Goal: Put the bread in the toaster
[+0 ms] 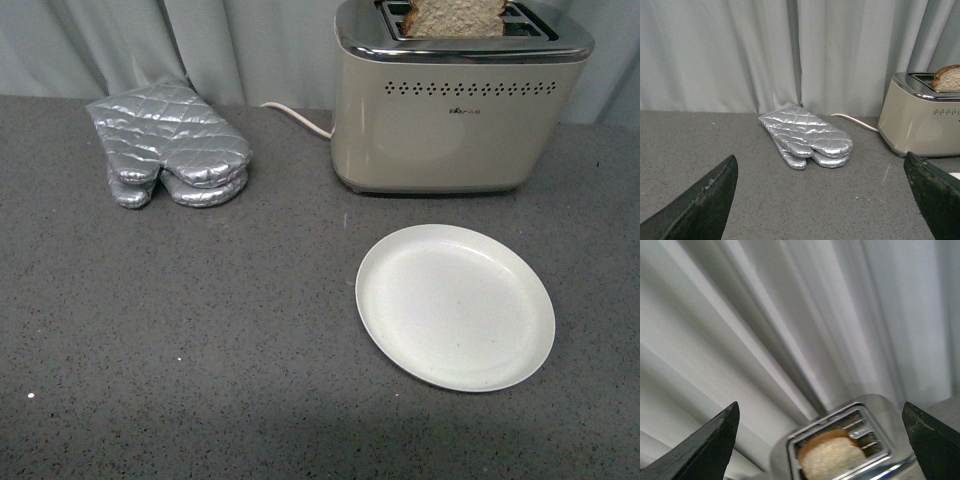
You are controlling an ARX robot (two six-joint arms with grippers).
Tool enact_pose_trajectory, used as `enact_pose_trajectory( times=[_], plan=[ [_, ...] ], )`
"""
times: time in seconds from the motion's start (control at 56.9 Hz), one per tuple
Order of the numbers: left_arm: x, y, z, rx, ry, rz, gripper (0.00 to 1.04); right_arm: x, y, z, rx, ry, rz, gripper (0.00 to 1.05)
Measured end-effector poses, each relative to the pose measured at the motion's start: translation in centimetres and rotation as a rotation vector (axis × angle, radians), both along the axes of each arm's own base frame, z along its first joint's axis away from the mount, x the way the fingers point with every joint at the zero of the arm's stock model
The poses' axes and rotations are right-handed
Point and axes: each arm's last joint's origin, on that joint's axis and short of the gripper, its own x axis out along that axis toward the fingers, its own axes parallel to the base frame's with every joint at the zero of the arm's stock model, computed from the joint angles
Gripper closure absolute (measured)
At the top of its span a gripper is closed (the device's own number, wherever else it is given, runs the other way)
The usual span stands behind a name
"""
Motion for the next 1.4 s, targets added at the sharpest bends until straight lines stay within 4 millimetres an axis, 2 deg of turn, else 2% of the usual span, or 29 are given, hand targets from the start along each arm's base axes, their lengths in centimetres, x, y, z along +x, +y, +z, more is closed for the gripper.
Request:
enact_pose_trajectory(
  times=[0.158, 0.386, 0.474, 0.544, 0.632, 0.773, 0.966, 1.142, 1.405],
  plan=[
    [0.0, 0.0, 0.0, 0.0, 0.0, 0.0, 0.07, -3.4, -2.6, -2.2, -0.251, 0.11, 0.038, 0.1],
    [0.0, 0.0, 0.0, 0.0, 0.0, 0.0, 0.07, -7.8, -5.4, -5.0, -0.409, 0.206, -0.046, 0.1],
    [0.0, 0.0, 0.0, 0.0, 0.0, 0.0, 0.07, -9.3, -6.0, -6.3, -0.455, 0.15, -0.097, 0.13],
    [0.0, 0.0, 0.0, 0.0, 0.0, 0.0, 0.07, -10.3, -6.4, -7.1, -0.427, 0.029, 0.022, 0.25],
    [0.0, 0.0, 0.0, 0.0, 0.0, 0.0, 0.07, -11.5, -6.9, -7.8, -0.424, -0.017, 0.08, 0.39],
    [0.0, 0.0, 0.0, 0.0, 0.0, 0.0, 0.07, -13.5, -8.0, -9.6, -0.427, -0.01, 0.079, 0.73],
    [0.0, 0.0, 0.0, 0.0, 0.0, 0.0, 0.07, -14.9, -8.7, -10.6, -0.427, -0.013, 0.074, 1.05],
    [0.0, 0.0, 0.0, 0.0, 0.0, 0.0, 0.07, -16.2, -9.9, -11.6, -0.428, -0.01, 0.081, 1.04],
    [0.0, 0.0, 0.0, 0.0, 0.0, 0.0, 0.07, -17.6, -10.0, -12.2, -0.428, -0.013, 0.075, 1.04]
  ],
)
